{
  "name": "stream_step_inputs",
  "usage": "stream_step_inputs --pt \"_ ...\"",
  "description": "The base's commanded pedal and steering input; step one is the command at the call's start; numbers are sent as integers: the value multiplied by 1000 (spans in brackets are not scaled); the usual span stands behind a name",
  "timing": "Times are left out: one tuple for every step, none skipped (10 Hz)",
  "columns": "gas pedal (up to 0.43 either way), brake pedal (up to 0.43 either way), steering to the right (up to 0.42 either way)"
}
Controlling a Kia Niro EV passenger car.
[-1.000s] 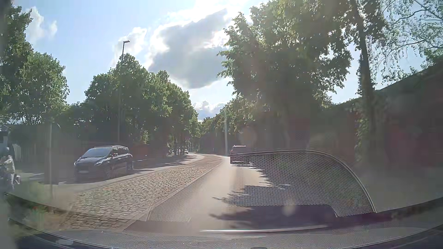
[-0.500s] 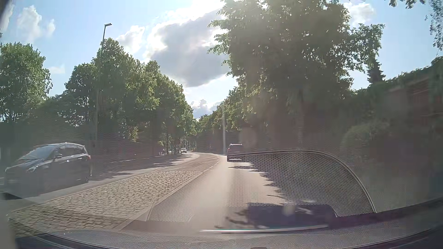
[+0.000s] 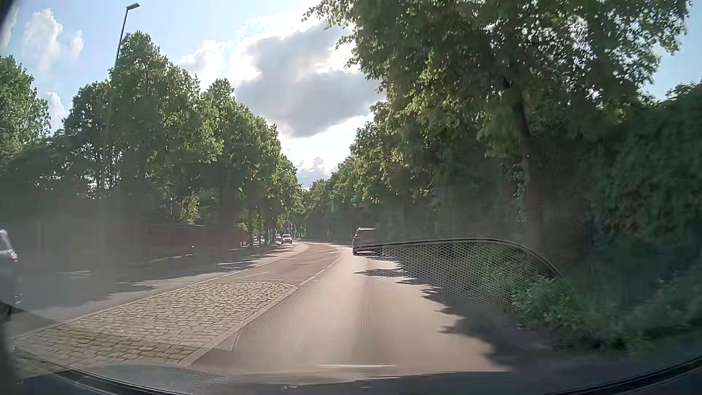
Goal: Follow the waypoints while adhering to traffic rules and regulations
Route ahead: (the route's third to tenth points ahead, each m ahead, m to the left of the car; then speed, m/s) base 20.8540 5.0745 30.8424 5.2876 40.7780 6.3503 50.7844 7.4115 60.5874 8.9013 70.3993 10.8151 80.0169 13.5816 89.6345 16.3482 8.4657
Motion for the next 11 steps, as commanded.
stream_step_inputs --pt "240 12 9" --pt "228 12 8" --pt "228 12 1" --pt "228 12 1" --pt "240 12 2" --pt "240 12 3" --pt "240 12 3" --pt "240 12 3" --pt "240 12 3" --pt "240 12 3" --pt "240 12 3"
